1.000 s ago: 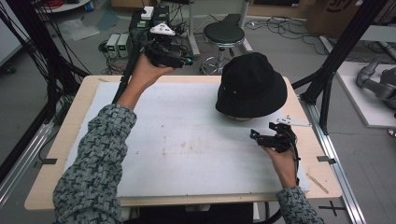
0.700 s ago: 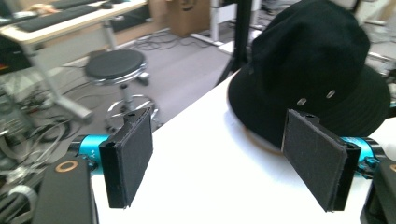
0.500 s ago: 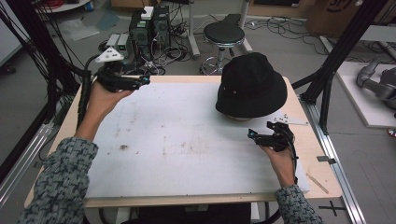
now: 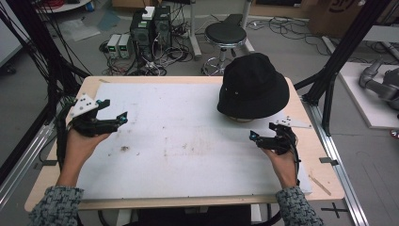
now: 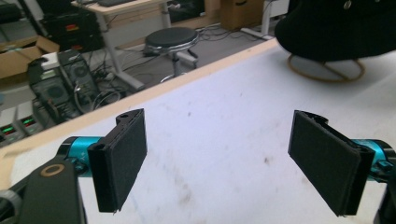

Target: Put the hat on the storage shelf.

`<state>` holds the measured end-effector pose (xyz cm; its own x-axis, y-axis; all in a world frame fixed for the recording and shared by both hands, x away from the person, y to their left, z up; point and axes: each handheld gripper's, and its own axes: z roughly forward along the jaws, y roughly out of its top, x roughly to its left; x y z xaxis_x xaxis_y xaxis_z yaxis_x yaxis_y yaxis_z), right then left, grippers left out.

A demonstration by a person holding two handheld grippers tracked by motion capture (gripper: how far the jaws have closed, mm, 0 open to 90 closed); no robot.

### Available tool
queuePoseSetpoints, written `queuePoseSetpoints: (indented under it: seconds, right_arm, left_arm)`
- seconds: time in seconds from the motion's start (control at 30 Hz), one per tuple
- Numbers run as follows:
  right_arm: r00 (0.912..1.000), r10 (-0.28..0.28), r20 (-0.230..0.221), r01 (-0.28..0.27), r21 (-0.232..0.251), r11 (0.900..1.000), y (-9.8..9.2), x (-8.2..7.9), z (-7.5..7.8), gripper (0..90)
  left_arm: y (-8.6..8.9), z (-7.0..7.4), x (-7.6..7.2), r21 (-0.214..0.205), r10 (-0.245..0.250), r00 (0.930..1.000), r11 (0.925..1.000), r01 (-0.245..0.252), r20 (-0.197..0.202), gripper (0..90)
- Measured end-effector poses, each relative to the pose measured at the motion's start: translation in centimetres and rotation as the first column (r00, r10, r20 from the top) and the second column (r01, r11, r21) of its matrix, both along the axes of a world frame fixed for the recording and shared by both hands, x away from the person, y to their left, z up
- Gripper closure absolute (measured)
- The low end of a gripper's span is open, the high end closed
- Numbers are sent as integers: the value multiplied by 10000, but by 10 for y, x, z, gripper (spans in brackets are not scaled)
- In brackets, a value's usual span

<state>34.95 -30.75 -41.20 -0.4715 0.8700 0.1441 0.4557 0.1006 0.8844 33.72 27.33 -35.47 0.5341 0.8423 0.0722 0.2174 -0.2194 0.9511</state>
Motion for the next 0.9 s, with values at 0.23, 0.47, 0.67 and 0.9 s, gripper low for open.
queuePoseSetpoints:
  seconds: [0.23, 0.47, 0.67, 0.9]
  right_arm:
    - [10000, 60, 75, -60, -14, 10000, 3, -1, 2, 45]
    - [10000, 85, -16, -85, -4, 10000, 2, 1, 0, 45]
    - [9999, 154, -3, -154, -58, 9999, 5, 1, -1, 45]
    - [9998, 184, -12, -184, -59, 9998, 6, 2, -1, 45]
  left_arm:
    - [7, -14, -8, 176, 313, 9992, 9994, -309, -232, 204]
    - [9, -22, -7, 99, 344, 9985, 9994, -340, -415, 208]
    - [10, -27, -6, 120, 237, 9983, 9997, -231, -533, 211]
    - [11, -27, -5, 49, 241, 9985, 9997, -239, -502, 210]
